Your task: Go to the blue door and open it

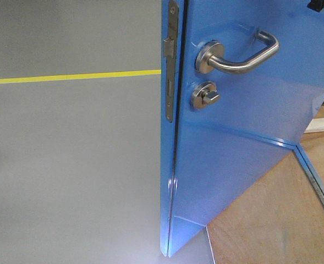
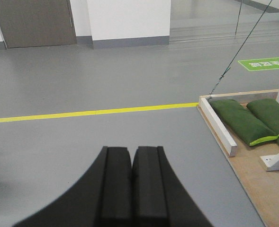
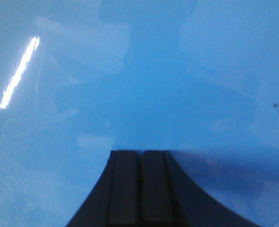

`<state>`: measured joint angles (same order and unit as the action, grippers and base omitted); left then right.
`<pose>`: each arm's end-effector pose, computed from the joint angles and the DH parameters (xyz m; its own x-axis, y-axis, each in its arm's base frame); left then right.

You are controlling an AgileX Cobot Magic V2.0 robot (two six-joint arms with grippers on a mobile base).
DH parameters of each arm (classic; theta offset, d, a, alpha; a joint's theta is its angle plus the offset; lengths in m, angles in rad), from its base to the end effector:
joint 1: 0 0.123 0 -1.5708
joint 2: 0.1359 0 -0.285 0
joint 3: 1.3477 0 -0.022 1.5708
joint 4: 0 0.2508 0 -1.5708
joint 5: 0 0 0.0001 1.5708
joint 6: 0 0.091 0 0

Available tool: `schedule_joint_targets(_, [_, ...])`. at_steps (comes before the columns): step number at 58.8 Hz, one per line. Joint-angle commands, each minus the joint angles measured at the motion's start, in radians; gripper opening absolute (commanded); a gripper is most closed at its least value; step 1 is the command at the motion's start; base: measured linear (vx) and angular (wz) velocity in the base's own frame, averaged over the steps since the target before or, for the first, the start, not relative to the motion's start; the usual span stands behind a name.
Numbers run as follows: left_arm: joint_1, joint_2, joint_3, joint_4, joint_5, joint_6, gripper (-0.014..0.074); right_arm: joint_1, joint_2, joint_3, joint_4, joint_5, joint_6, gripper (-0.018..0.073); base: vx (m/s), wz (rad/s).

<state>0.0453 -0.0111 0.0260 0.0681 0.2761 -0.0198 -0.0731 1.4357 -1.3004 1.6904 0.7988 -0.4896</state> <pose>0.0547 0.0042 0.1801 -0.2043 0.0365 -0.9782 -0.0541 0.9974 0.0485 0.3194 0.0416 0.4226 -0.6001 0.7131 -0.3626 -0.2757 0.2412 0.9305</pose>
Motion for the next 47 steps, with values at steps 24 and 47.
schedule_joint_targets(24, [-0.006, -0.013, -0.025, -0.003, -0.085, -0.007, 0.0073, 0.001, -0.026, -0.032, 0.089, -0.009, -0.014, 0.0012, 0.06, -0.03])
schedule_joint_targets(47, [-0.006, -0.013, -0.025, -0.003, -0.085, -0.007, 0.0073, 0.001, -0.026, -0.032, 0.089, -0.009, -0.014, 0.0012, 0.0, 0.0])
